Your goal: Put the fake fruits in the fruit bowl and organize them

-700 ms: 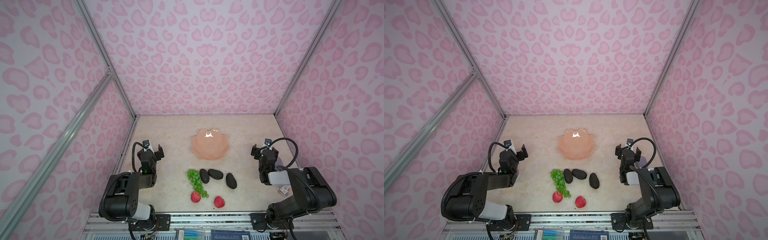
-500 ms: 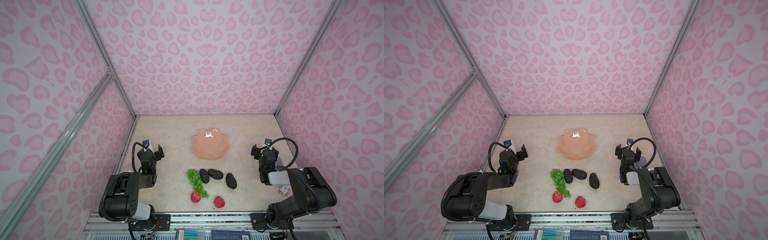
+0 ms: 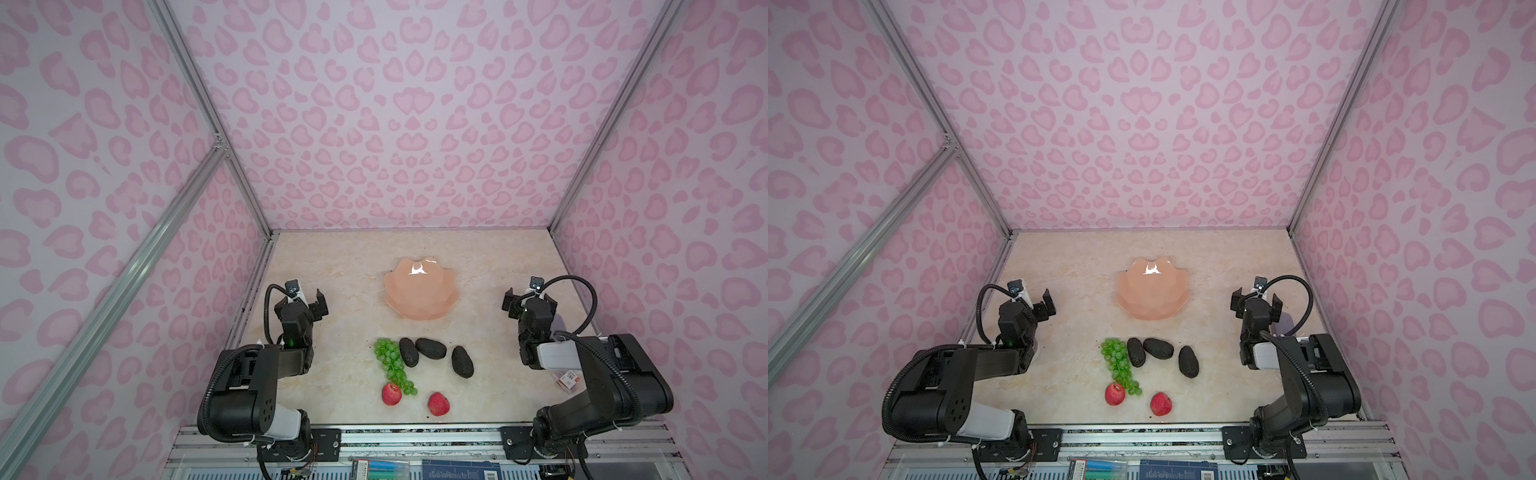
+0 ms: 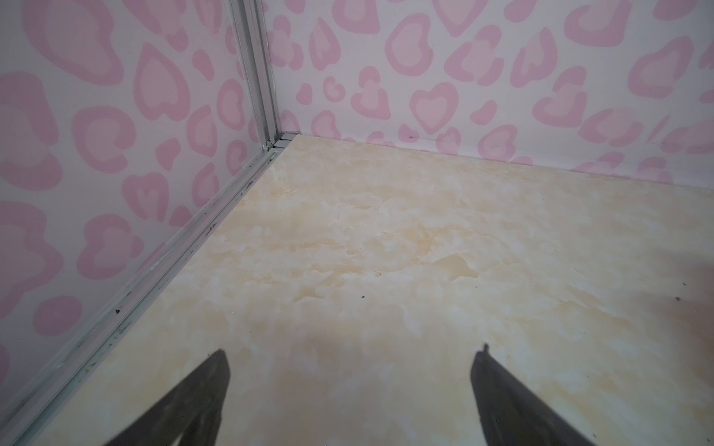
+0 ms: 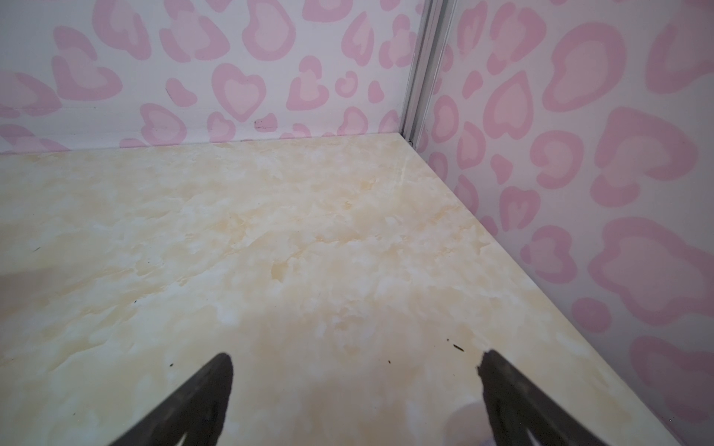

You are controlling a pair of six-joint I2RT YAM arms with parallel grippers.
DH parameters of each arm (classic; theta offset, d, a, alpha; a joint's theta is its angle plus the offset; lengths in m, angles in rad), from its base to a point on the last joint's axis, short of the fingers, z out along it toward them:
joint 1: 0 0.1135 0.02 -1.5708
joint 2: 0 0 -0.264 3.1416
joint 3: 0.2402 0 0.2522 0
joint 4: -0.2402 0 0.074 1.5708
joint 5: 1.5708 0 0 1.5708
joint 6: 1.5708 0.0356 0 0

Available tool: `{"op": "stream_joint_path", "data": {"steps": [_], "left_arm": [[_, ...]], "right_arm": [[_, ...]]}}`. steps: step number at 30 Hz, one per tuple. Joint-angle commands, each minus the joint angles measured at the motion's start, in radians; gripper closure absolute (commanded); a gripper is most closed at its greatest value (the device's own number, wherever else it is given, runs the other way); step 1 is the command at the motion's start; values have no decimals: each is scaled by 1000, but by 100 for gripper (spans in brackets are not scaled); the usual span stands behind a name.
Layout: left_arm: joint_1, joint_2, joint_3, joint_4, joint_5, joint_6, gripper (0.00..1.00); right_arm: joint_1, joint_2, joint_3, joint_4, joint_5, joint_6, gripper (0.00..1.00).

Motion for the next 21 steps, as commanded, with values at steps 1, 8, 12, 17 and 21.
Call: {"op": "stream_joint_path", "data": {"steps": [1, 8, 12, 17, 21], "left_arm": [[0, 3, 10, 23, -7, 2, 2], [3, 2, 10, 22, -1, 2, 3], [3, 3, 10, 22, -1, 1, 3], [3, 0, 6, 26, 0, 1, 3], [3, -26, 18, -16, 14, 3, 2]], "right_arm": [[-2, 2, 1, 6, -3, 1, 0], [-2, 2, 1, 5, -3, 1, 0], [-2, 3, 2, 5, -4, 1, 0], [-2, 2, 0, 6, -4, 1, 0], [-2, 0, -2, 8, -4, 1, 0]]}}
